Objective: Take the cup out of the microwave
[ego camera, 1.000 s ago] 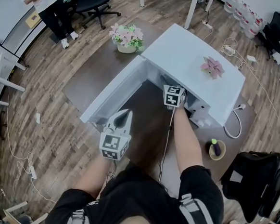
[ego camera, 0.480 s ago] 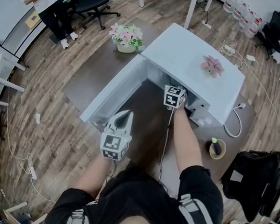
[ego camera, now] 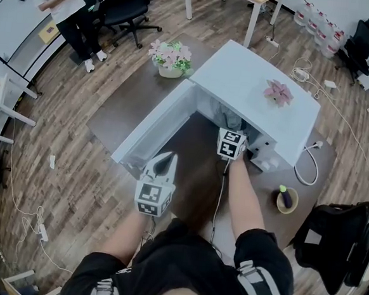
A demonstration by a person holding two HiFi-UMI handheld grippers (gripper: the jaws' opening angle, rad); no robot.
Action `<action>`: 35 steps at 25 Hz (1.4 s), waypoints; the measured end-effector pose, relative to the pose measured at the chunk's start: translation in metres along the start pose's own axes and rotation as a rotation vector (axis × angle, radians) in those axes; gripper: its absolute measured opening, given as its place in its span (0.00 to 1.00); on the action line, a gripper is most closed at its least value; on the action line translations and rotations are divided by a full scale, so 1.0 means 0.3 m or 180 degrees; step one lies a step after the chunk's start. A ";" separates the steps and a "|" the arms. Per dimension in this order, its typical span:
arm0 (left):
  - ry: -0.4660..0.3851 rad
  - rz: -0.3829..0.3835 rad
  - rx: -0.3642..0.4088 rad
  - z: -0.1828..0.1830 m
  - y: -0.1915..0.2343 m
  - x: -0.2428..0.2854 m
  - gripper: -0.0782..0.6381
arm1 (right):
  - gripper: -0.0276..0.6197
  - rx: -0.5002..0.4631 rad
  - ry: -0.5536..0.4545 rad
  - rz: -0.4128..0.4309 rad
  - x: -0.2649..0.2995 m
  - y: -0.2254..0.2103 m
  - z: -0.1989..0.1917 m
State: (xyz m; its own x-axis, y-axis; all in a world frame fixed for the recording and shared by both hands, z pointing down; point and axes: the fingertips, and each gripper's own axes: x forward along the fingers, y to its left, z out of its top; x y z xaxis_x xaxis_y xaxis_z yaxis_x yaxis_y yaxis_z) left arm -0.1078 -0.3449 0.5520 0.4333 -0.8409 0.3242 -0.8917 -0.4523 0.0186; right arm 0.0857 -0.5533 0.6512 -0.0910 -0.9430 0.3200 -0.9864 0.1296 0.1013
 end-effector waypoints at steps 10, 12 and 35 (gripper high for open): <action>-0.0074 -0.0114 0.0075 0.027 -0.041 -0.036 0.11 | 0.54 0.0111 -0.0158 0.0037 -0.189 0.036 -0.014; -0.0097 -0.0136 0.0083 0.033 -0.046 -0.045 0.11 | 0.53 0.0118 -0.0201 0.0052 -0.241 0.049 -0.009; -0.0857 -0.0417 0.0123 0.333 -0.113 -0.193 0.11 | 0.53 0.0103 -0.1195 -0.0090 -0.925 0.106 0.472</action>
State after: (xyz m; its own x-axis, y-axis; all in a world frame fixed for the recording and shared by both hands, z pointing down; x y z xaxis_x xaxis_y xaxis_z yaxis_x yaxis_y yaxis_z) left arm -0.0895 -0.3105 0.4381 0.5680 -0.8209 0.0589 -0.8225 -0.5687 0.0061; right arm 0.0602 -0.3309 0.4324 -0.1018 -0.9935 -0.0507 -0.9925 0.0979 0.0735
